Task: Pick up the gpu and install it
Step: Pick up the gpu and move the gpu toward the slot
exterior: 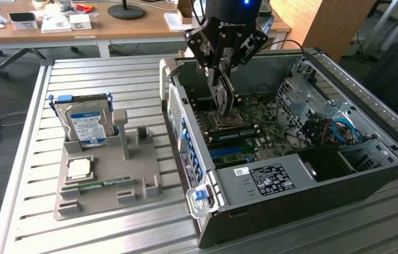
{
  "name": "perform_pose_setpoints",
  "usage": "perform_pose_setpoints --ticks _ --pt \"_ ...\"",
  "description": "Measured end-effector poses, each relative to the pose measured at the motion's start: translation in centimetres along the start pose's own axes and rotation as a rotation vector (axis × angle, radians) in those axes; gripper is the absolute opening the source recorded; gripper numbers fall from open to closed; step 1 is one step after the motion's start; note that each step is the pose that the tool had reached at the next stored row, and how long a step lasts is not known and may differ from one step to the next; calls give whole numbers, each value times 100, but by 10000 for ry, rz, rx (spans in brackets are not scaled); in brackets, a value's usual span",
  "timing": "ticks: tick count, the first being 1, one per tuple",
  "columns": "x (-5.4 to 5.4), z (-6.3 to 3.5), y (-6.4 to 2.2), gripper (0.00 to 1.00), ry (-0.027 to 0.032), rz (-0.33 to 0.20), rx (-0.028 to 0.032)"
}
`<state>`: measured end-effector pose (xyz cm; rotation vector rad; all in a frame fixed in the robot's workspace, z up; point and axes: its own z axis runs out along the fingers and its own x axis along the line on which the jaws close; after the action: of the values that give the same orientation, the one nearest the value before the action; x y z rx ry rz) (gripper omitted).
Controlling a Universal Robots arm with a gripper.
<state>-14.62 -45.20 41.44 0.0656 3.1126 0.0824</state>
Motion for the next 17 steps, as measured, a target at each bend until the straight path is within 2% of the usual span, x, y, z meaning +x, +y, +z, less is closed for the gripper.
perform_pose_setpoints --ticks 17 --pt "-445 13 24 27 1 -1 -4"
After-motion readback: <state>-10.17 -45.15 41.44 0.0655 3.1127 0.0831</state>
